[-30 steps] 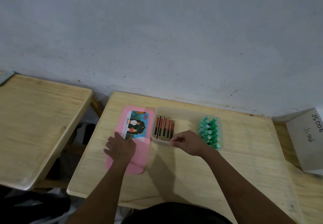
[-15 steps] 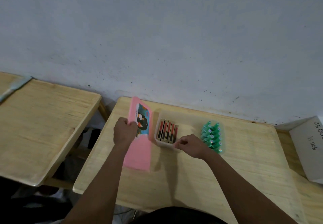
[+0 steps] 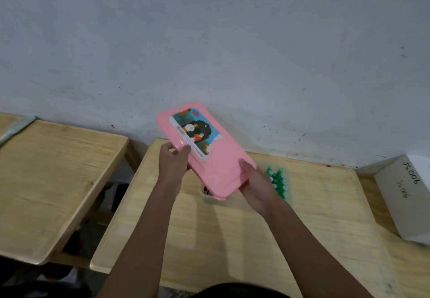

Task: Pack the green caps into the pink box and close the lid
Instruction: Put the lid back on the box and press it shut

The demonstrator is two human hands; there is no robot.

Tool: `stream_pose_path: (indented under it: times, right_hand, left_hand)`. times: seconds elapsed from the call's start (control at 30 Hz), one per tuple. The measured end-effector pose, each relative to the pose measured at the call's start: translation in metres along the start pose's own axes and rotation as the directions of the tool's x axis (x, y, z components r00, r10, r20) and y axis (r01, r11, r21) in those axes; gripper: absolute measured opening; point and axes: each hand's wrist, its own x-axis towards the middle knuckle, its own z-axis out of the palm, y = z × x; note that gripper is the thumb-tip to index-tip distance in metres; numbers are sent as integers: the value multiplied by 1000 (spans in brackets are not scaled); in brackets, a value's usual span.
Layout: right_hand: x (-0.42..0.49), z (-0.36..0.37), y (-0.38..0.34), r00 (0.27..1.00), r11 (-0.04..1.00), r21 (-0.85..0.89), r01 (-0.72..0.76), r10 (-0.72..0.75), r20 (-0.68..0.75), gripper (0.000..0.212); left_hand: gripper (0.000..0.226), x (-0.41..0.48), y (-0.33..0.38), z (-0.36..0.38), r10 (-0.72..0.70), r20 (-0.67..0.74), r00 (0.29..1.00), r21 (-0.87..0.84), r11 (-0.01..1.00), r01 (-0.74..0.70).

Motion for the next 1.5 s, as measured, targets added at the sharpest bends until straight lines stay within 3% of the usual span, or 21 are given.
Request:
stream_pose_path:
  times: [0.13, 0.23, 0.33, 0.47, 0.53, 0.63, 0.7, 0.77, 0.9, 1.03, 1.1, 1.17, 1.27, 1.4, 1.5]
  right_hand:
    - [-2, -33, -21, 988, 967, -224, 117, -136, -71, 17]
    - [-5, -62, -33, 983, 908, -380, 178, -185, 17, 24]
    - [-10, -83, -47, 981, 834, -517, 193, -170, 91, 29]
    - [5, -96, -55, 934, 741, -646, 183, -336, -121, 44]
    - [16, -100, -54, 890, 682, -715, 150, -408, -202, 41]
    - [32, -102, -45, 866, 457, -887, 60, -466, -182, 64]
    - [38, -102, -37, 856, 347, -937, -38, -472, -210, 74]
    - [41, -104, -27, 844, 286, -957, -41, -503, -187, 77]
    - [52, -114, -12, 817, 268, -963, 31, -562, -130, 78]
    - [55, -111, -11, 815, 261, -963, 71, -572, -95, 64]
    - [54, -111, -12, 818, 275, -958, 83, -568, -92, 51]
    - [54, -110, -14, 827, 296, -952, 73, -552, -108, 50]
    - [57, -113, -14, 814, 242, -968, 70, -575, -85, 52]
    - [59, -117, -17, 817, 317, -948, 17, -552, -169, 48]
    - [63, -119, -18, 847, 347, -937, 44, -511, -149, 28]
  left_hand:
    - [38, 4, -23, 3, -158, 61, 986, -166, 972, 166]
    - [42, 18, -29, 0, -219, 20, 976, -224, 950, 217]
    - [36, 26, -32, -1, -253, -12, 967, -36, 967, 252]
    - [36, 25, -42, 2, -184, 15, 983, 340, 925, 168]
    - [42, 27, -52, 5, -113, 23, 993, 533, 842, 83]
    - [60, 26, -69, 7, -73, -6, 997, 819, 572, 47]
    - [71, 25, -82, 6, -46, -47, 998, 908, 414, 62]
    - [72, 22, -91, 6, -56, -65, 996, 935, 344, 81]
    - [65, 23, -110, 1, -113, -8, 994, 948, 317, 43]
    - [63, 22, -120, -3, -121, -13, 993, 897, 437, 65]
    - [71, 21, -122, -3, -67, 4, 998, 912, 410, 24]
    - [73, 19, -123, -2, -56, 3, 998, 913, 408, 20]
    - [72, 19, -127, -1, -55, 13, 998, 921, 389, 10]
    - [69, 16, -130, 4, -51, 22, 998, 923, 384, -1]
    - [63, 14, -130, 6, -30, 34, 999, 926, 377, -20]
